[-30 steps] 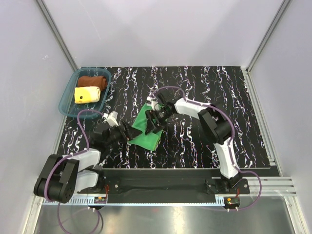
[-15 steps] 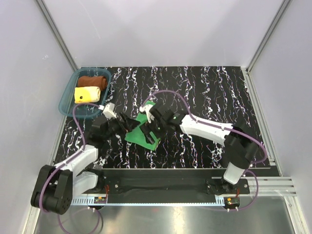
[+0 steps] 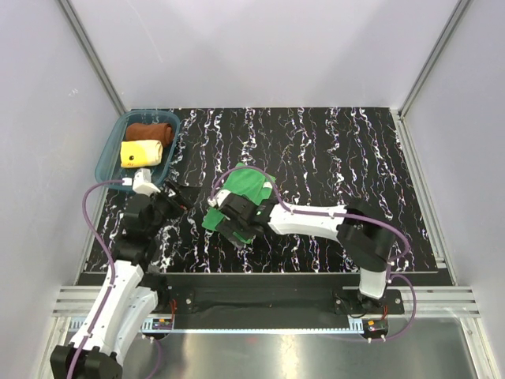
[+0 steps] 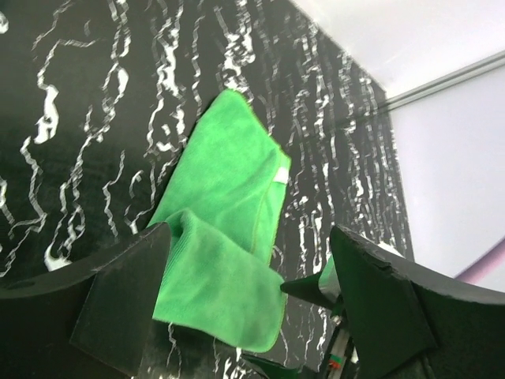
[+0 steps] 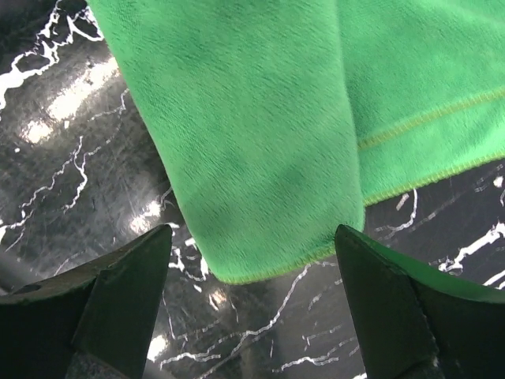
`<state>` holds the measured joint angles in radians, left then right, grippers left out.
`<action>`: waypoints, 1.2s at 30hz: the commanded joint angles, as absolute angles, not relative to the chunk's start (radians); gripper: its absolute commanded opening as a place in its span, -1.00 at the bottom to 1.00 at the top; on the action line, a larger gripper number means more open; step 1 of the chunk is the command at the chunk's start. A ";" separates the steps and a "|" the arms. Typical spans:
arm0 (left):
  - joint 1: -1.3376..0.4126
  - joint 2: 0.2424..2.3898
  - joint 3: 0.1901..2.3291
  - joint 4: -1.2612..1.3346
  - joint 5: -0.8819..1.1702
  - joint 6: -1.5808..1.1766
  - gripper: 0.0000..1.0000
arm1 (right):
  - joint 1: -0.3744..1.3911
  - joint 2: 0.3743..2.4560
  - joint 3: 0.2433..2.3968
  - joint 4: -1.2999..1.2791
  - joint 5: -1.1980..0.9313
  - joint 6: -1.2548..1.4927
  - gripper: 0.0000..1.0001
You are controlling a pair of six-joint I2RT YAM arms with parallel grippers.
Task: Roll the towels
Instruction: Roll the towel
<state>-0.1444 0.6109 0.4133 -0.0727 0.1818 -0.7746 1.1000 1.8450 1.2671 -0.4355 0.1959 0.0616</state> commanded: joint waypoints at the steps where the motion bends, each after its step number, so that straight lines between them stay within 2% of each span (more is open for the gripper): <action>1: -0.126 0.604 0.454 -0.155 0.172 -0.753 0.76 | 1.121 1.887 1.327 -0.413 0.287 0.022 0.84; 9: -0.101 0.601 0.443 -0.146 0.199 -0.742 0.77 | 1.134 1.989 1.350 -0.393 0.328 0.005 0.82; 12: -0.094 0.601 0.439 -0.144 0.201 -0.736 0.77 | 1.138 2.016 1.341 -0.384 0.333 0.005 0.74; 16: -0.086 0.607 0.431 -0.133 0.213 -0.739 0.77 | 1.137 2.020 1.339 -0.391 0.328 0.005 0.48; 17: -0.084 0.610 0.431 -0.132 0.215 -0.739 0.77 | 1.137 2.019 1.344 -0.400 0.327 0.006 0.33; 20: -0.078 0.609 0.436 -0.141 0.221 -0.741 0.77 | 1.137 2.003 1.370 -0.442 0.307 0.005 0.13; 27: -0.060 0.578 0.500 -0.218 0.247 -0.736 0.77 | 1.082 1.962 1.463 -0.577 0.003 -0.008 0.08; 36: -0.052 0.538 0.555 -0.288 0.256 -0.723 0.78 | 0.921 1.966 1.516 -0.641 -0.466 0.021 0.06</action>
<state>-0.0582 0.5484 0.5144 -0.2794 0.2249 -0.7410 0.9657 1.9892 1.4666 -0.6037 -0.2455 0.0048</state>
